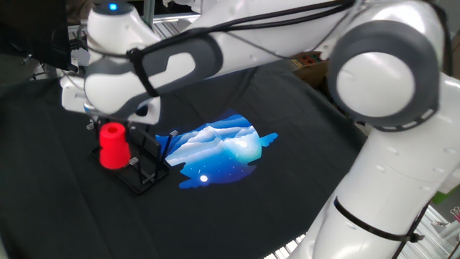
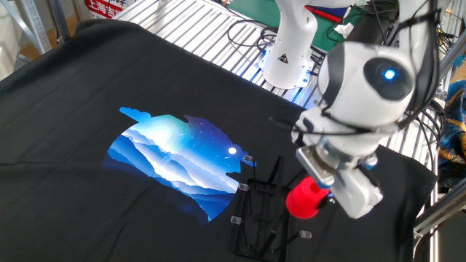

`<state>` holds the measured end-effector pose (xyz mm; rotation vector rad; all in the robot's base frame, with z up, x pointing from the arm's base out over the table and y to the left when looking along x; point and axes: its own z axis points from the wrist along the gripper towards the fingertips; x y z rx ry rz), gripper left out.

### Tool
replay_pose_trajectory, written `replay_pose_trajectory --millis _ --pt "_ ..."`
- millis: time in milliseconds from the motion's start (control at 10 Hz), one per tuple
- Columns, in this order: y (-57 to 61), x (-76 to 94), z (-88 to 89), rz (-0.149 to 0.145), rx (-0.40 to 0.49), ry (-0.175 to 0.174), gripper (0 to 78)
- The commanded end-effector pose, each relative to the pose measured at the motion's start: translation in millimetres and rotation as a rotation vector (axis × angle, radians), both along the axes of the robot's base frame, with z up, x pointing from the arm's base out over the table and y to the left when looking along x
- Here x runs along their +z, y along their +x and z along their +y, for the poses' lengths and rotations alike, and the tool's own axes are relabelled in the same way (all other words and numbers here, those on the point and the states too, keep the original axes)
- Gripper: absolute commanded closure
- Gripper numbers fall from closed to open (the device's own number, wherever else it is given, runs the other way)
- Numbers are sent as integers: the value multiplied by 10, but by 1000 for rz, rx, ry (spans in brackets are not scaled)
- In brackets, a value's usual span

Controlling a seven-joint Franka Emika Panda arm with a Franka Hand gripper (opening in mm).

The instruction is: Take the cup off the cup rack

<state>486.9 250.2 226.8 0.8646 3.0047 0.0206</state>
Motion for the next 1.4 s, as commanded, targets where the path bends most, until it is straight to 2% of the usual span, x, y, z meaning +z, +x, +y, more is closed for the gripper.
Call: replay_pose_trajectory --millis 100,300,500,700,1000,1400 --pt "-14 348 -87 15 -12 2 765" --pt "-14 401 -118 20 -9 6 765" --pt "-49 528 -172 24 -13 16 765" --pt "-56 663 -169 38 -17 19 765" --pt "-58 760 -155 43 -24 24 765" --pt "22 904 -342 48 19 25 765"
